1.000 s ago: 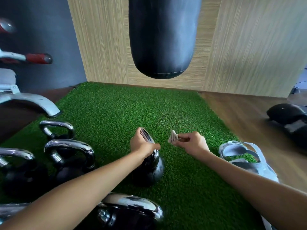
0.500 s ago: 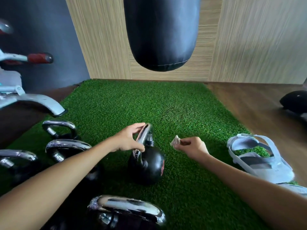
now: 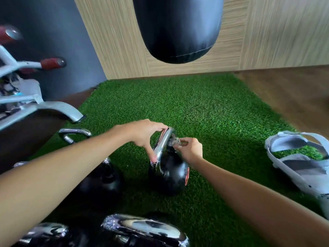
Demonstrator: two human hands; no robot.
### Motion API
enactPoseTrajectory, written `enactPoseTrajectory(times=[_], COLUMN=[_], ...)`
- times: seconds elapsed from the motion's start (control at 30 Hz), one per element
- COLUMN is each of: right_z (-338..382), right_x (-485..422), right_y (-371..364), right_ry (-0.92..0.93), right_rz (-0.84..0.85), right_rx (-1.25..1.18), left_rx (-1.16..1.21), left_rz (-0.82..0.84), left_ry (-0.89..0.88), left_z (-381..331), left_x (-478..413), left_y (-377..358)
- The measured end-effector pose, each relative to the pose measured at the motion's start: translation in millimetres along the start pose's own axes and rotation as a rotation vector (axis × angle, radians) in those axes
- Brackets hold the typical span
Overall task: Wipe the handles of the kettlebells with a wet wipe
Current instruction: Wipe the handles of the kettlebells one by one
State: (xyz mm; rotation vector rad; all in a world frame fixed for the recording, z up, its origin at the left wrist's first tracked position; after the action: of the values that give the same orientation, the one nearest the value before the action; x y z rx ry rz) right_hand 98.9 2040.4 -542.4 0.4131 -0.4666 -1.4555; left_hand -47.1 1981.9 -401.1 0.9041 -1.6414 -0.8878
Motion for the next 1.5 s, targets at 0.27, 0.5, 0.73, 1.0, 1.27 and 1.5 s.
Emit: enactPoseTrajectory(times=[0.27,0.5,0.73,1.0,1.27,1.5], right_z=[27.9,47.2,56.9,77.5,60.8,44.3], right_x=[-2.7,10.3,83.5,84.4,116.6,116.0], right_y=[13.1,27.0,23.4,41.7,23.1,3.5], right_ry=[0.119,0.302,0.437,0.420,0.429,0.458], right_rz=[-0.064,-0.086,-0.070,-0.088,0.012,0.079], right_rx=[0.016,0.054,0.171,0.086,0.098,0.160], left_rx=[-0.002,0.003,-0.001,0.036,0.033,0.032], left_rz=[-0.053,-0.049,-0.011,-0.015,-0.021,-0.025], left_ry=[-0.040,-0.018,0.032,0.022,0.020,0.035], left_z=[-3.9,-5.6,-4.7,-3.1,-1.1,-0.7], left_x=[0.1,-0.1,3.4,3.8,1.4,2.5], left_y=[3.4,1.9,-1.0,-0.8,-1.1,-1.7])
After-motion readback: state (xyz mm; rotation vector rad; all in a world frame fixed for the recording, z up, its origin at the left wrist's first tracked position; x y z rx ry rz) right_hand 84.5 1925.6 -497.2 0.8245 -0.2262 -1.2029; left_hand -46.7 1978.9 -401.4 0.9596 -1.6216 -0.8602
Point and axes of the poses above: each hand's wrist, its own x-axis away from the middle knuckle, its own y-axis out of the back of the hand, z = x × y, the point moved 8 cm from there along -x, towards the middle knuckle, and after that the axes turned 14 degrees about x, right-handed, at the moved point
